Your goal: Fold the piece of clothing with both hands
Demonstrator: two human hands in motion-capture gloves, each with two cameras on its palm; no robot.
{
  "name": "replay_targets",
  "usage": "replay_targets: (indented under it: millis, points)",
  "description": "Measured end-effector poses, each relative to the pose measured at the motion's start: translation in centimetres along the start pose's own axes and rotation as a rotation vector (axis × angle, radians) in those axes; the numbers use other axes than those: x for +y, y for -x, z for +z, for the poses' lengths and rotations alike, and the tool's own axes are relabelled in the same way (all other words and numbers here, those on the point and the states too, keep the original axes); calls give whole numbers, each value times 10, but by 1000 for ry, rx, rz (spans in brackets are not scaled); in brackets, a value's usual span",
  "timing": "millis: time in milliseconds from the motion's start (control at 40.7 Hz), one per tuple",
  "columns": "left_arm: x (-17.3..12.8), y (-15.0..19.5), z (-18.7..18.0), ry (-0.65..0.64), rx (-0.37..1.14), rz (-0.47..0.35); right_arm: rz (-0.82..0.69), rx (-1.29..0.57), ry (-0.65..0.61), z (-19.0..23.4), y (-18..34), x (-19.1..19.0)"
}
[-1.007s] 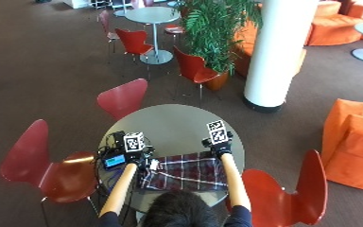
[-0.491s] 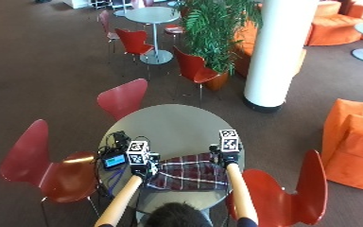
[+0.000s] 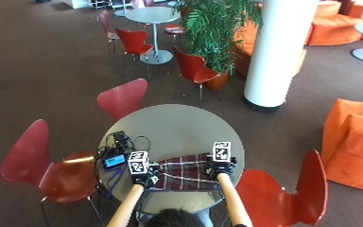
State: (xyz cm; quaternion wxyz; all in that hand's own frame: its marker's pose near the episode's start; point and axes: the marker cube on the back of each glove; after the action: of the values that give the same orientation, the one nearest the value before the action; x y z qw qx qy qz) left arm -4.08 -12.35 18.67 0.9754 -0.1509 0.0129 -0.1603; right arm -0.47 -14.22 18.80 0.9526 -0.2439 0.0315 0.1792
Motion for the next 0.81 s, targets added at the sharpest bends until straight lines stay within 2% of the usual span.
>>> replay_targets:
  millis: [74,147,295,393,467,516,639,712,811]
  points:
    - [-3,0,1,-37,-44,-2,-18,32,27,1,9,5]
    - [-1,0,3,-22,-46,-7,-16,45,35,-1,13,9]
    - [2,2,5,1,-51,-49,-102,-21,-37,-6,32,12]
    - [2,2,4,-7,-51,-52,-58,-84,-136,-10,36,7]
    - [2,1,5,-1,-46,-43,-69,-141,-151,-11,35,5]
    - [3,0,5,2,-40,-40,-32,-185,-134,-11,28,2]
    - [5,-8,8,22,-17,-65,176,-267,-106,-10,-7,-12]
    - [6,-24,10,20,9,-38,126,-300,-99,-16,-17,-11]
    - [-2,-53,13,-6,14,62,145,-291,-134,-35,-39,-6]
